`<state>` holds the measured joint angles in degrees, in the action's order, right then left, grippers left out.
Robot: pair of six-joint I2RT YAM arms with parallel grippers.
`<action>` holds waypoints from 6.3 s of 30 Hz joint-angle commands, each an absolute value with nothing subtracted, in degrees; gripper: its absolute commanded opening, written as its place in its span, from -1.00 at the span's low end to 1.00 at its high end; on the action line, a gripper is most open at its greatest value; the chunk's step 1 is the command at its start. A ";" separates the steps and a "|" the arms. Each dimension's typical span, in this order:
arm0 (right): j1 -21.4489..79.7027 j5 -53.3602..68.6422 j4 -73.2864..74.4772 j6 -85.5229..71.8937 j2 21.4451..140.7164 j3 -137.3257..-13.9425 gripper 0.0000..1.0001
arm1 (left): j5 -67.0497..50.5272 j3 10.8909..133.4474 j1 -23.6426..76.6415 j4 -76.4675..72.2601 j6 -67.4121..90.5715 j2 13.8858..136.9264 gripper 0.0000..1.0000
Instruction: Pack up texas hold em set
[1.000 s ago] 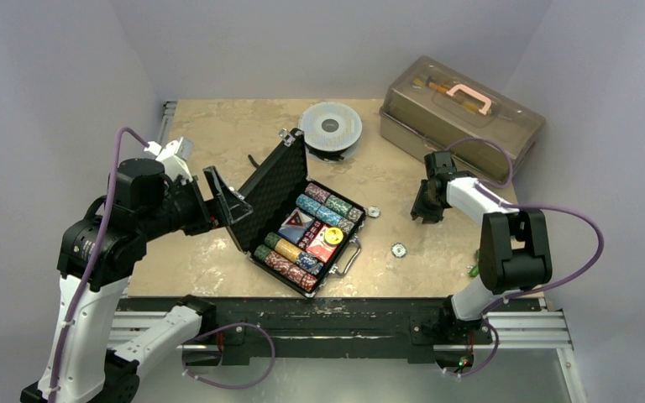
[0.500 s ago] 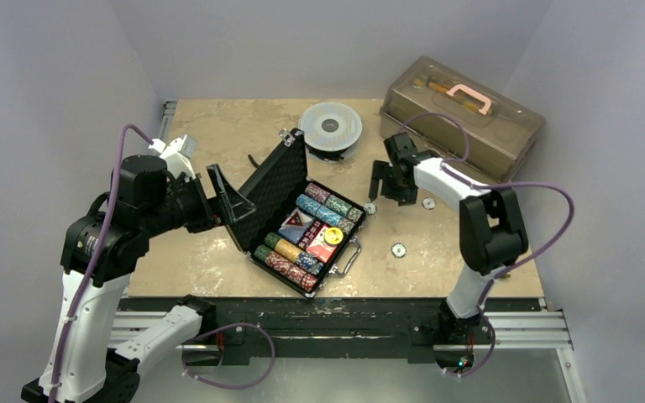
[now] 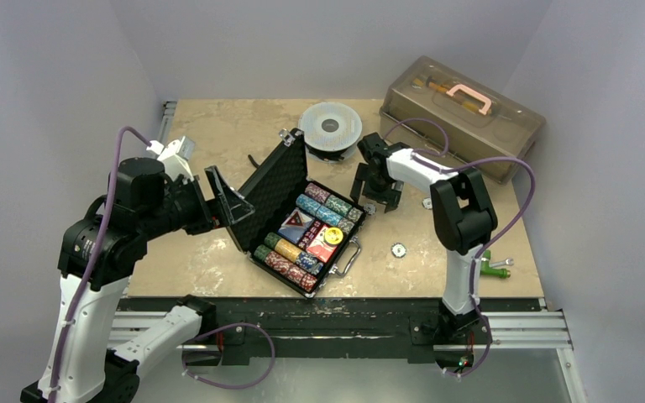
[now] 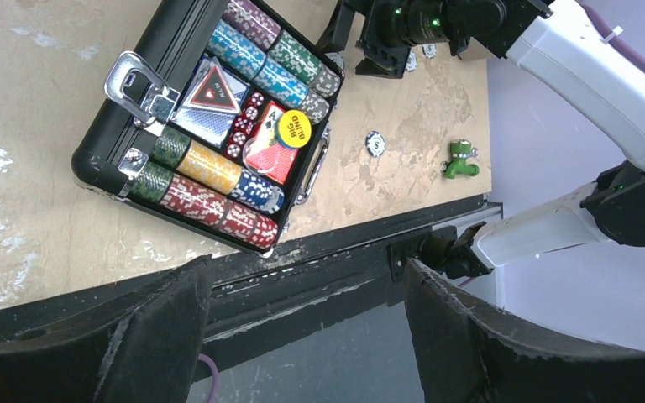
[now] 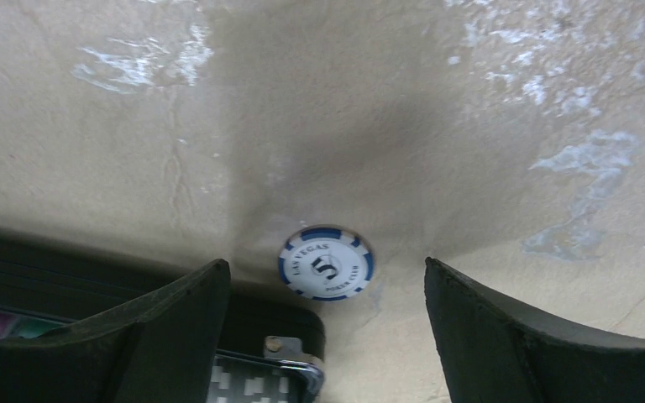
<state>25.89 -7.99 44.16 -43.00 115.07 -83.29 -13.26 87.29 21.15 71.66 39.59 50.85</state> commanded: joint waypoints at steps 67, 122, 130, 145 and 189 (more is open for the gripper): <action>21.10 -8.11 39.38 -32.97 103.46 -66.69 -0.58 | -14.12 86.30 21.53 71.21 39.38 48.87 0.60; 18.19 -5.49 36.55 -29.99 103.83 -64.80 -0.05 | -14.19 86.66 21.53 70.84 38.51 49.84 0.60; 18.19 -5.84 36.65 -29.13 104.50 -64.61 -0.23 | -13.34 86.88 21.53 71.51 38.50 49.22 0.60; 18.16 -6.37 38.89 -27.93 98.91 -64.86 -0.37 | -13.86 87.28 21.53 71.24 38.15 50.01 0.60; 16.79 -6.62 34.72 -27.25 103.46 -63.72 -0.09 | -14.24 86.73 21.52 71.08 38.67 49.70 0.60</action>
<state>16.91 -6.46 36.77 -27.75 101.60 -63.07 -14.13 86.35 21.15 72.49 39.40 49.43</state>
